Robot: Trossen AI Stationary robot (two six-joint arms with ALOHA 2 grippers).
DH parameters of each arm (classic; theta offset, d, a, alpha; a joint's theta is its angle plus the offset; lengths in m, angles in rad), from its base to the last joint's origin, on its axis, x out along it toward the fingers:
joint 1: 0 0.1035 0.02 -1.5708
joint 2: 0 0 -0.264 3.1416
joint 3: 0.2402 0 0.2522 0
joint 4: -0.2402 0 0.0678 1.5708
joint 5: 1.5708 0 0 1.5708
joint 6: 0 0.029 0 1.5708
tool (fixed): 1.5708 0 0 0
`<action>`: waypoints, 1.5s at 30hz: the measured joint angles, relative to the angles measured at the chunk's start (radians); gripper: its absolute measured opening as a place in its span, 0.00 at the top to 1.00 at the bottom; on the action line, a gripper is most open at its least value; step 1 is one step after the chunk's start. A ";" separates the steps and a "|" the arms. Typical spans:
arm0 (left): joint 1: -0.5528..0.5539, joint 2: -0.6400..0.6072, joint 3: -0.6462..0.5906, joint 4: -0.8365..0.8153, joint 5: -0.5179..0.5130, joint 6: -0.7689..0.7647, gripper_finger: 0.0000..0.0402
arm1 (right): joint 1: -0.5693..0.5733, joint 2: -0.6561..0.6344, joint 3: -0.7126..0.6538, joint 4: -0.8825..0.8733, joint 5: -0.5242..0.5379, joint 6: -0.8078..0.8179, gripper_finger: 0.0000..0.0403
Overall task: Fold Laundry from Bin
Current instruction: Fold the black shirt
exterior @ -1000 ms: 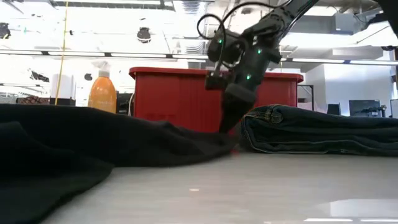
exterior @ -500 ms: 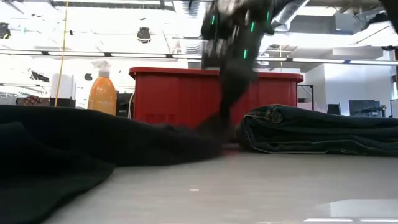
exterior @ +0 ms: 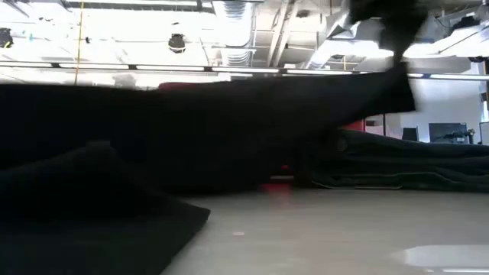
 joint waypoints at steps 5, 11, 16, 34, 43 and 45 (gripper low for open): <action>0.000 0.000 0.000 0.004 0.008 0.029 1.00 | 0.205 -0.120 -0.261 0.155 -0.118 0.314 0.95; 0.002 0.000 0.000 0.002 0.060 0.053 1.00 | 0.379 -0.148 -0.423 0.388 -0.124 0.425 0.84; 0.002 -0.009 0.000 0.002 0.089 0.012 1.00 | 0.386 -0.158 -0.391 0.364 -0.098 0.344 0.76; -0.005 -0.060 -0.005 0.054 0.188 -0.136 1.00 | -0.037 -0.311 -0.631 0.655 -0.042 0.190 0.43; -0.005 -0.062 -0.005 0.055 0.166 -0.138 1.00 | -0.126 -0.308 -0.641 0.677 -0.056 0.115 0.34; -0.005 -0.063 -0.005 0.054 0.154 -0.139 1.00 | -0.131 -0.293 -0.641 0.677 -0.044 0.113 0.34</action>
